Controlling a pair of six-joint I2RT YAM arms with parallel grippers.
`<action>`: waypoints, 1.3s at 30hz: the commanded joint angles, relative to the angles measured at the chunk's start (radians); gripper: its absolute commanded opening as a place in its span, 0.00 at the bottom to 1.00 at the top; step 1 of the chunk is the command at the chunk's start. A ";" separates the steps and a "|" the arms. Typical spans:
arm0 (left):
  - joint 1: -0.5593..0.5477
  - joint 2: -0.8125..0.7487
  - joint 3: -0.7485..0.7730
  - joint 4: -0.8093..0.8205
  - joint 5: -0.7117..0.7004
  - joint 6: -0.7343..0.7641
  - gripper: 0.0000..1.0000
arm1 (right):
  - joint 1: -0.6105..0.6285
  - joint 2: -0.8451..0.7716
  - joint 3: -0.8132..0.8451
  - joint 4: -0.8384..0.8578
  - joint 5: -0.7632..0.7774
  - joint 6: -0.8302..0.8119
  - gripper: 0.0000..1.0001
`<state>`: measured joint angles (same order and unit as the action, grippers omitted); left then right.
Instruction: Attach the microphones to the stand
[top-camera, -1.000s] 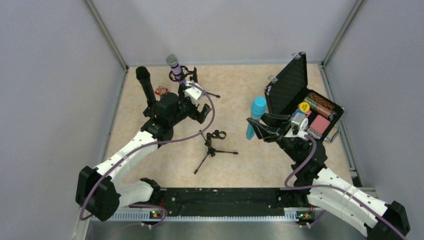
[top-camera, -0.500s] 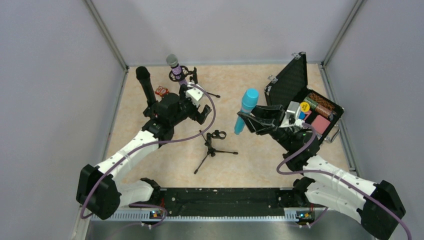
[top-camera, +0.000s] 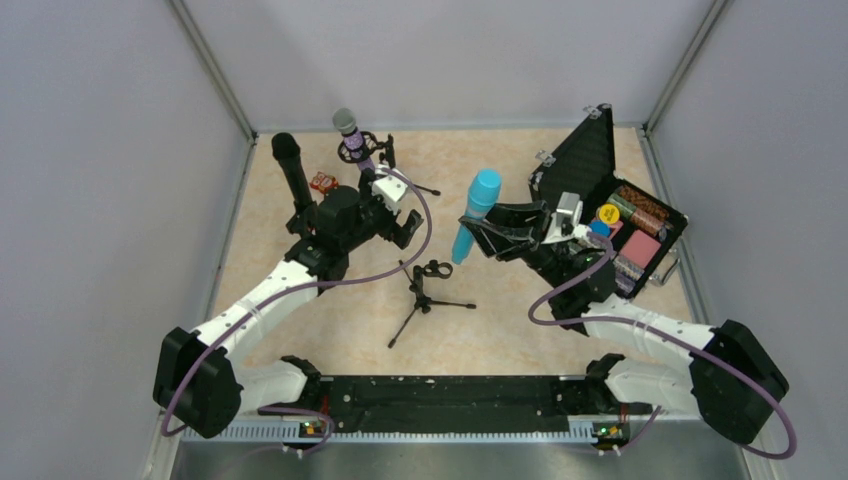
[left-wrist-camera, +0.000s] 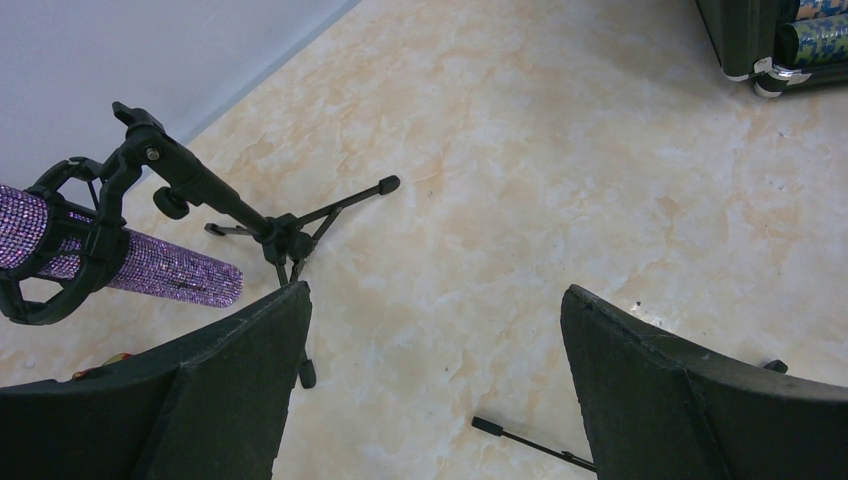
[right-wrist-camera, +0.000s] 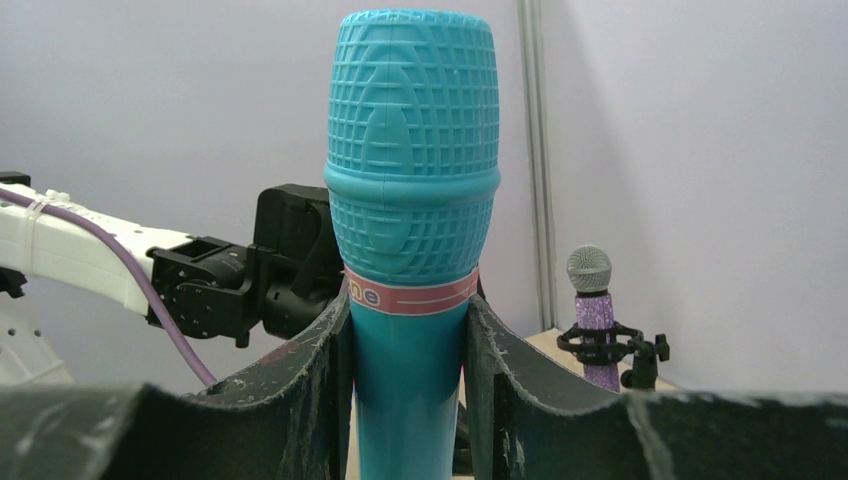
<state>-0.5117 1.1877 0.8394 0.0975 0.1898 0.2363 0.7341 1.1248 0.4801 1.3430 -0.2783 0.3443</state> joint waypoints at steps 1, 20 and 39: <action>-0.004 0.010 -0.011 0.055 0.014 0.010 0.99 | 0.030 0.047 0.039 0.180 -0.024 0.011 0.00; -0.005 0.010 -0.015 0.057 0.011 0.017 0.99 | 0.054 0.146 -0.023 0.262 -0.003 -0.021 0.00; -0.005 0.015 -0.015 0.056 0.008 0.021 0.99 | 0.053 0.245 -0.065 0.338 -0.026 -0.023 0.00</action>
<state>-0.5133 1.2026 0.8291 0.1051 0.1902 0.2398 0.7769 1.3331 0.4294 1.5425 -0.2821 0.3336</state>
